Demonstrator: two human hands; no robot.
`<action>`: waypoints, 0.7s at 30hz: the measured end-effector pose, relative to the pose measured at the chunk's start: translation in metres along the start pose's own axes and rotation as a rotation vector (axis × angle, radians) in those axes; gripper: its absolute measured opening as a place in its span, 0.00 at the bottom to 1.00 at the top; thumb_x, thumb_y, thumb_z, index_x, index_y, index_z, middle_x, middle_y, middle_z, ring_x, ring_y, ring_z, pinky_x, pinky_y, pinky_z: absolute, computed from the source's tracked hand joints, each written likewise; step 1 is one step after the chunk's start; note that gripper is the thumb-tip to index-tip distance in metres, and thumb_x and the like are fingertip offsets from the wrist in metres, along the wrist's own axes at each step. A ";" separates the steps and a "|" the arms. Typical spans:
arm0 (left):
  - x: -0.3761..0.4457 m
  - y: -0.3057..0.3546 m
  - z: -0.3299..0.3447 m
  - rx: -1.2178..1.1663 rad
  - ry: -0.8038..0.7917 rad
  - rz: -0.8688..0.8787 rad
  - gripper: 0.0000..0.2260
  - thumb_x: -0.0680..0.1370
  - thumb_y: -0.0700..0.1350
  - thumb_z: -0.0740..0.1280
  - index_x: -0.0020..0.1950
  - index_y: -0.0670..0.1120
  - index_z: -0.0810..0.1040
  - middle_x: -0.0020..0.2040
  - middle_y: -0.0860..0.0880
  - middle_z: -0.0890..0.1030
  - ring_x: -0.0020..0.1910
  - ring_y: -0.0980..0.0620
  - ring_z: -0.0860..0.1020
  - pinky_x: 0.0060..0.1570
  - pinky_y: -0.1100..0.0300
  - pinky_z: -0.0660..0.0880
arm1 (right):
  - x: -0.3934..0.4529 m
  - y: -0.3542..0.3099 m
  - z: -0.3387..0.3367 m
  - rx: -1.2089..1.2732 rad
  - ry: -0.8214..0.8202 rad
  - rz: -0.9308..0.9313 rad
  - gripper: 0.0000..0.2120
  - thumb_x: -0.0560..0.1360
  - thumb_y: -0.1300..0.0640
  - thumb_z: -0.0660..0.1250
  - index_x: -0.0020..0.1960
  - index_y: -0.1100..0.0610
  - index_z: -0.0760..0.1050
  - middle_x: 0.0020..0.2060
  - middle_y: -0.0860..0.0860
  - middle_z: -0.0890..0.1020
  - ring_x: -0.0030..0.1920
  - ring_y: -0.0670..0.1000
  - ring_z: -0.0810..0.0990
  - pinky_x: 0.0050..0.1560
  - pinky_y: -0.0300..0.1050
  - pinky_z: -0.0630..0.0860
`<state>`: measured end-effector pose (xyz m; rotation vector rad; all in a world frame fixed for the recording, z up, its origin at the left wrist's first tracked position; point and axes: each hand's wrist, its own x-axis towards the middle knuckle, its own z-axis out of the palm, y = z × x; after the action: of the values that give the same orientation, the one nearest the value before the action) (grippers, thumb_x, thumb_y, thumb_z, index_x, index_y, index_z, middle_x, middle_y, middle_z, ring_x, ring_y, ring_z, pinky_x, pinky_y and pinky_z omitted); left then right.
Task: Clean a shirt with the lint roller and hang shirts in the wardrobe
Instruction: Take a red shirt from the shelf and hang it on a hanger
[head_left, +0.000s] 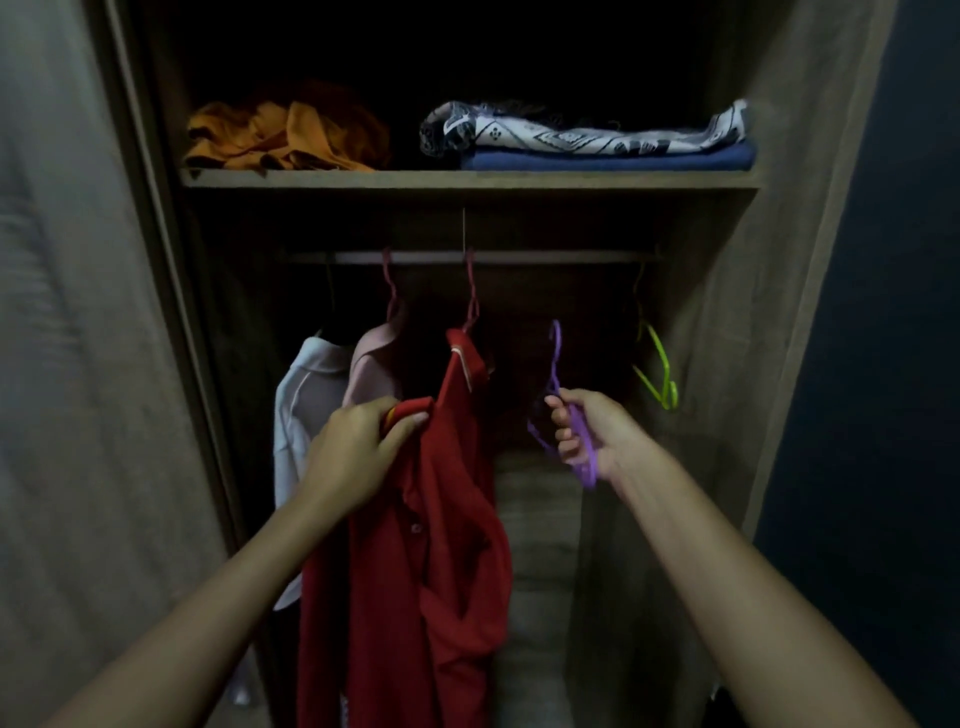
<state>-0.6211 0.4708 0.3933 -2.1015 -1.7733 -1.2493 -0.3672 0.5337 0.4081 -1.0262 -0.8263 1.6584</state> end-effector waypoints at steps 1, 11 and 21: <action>-0.002 -0.006 0.003 -0.003 0.003 -0.019 0.15 0.76 0.59 0.64 0.33 0.54 0.70 0.28 0.55 0.73 0.33 0.49 0.75 0.33 0.56 0.67 | -0.009 0.006 0.002 0.006 -0.033 0.024 0.13 0.80 0.56 0.57 0.39 0.59 0.72 0.17 0.46 0.70 0.14 0.43 0.63 0.15 0.29 0.56; -0.031 -0.041 0.033 -0.014 -0.079 -0.230 0.16 0.77 0.57 0.63 0.47 0.45 0.81 0.41 0.40 0.83 0.45 0.39 0.80 0.42 0.48 0.77 | -0.089 0.048 0.026 0.259 -0.188 0.182 0.11 0.81 0.60 0.52 0.41 0.58 0.64 0.15 0.50 0.71 0.12 0.42 0.61 0.11 0.31 0.56; -0.051 -0.023 0.029 -0.084 -0.221 -0.027 0.12 0.78 0.55 0.64 0.57 0.53 0.81 0.48 0.49 0.85 0.49 0.48 0.81 0.44 0.56 0.75 | -0.118 0.068 0.043 0.612 -0.374 0.260 0.02 0.66 0.66 0.59 0.34 0.62 0.67 0.16 0.51 0.66 0.12 0.46 0.63 0.12 0.35 0.60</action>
<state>-0.6245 0.4554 0.3324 -2.3521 -1.8709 -1.1561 -0.4131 0.3993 0.3952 -0.4097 -0.3686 2.1798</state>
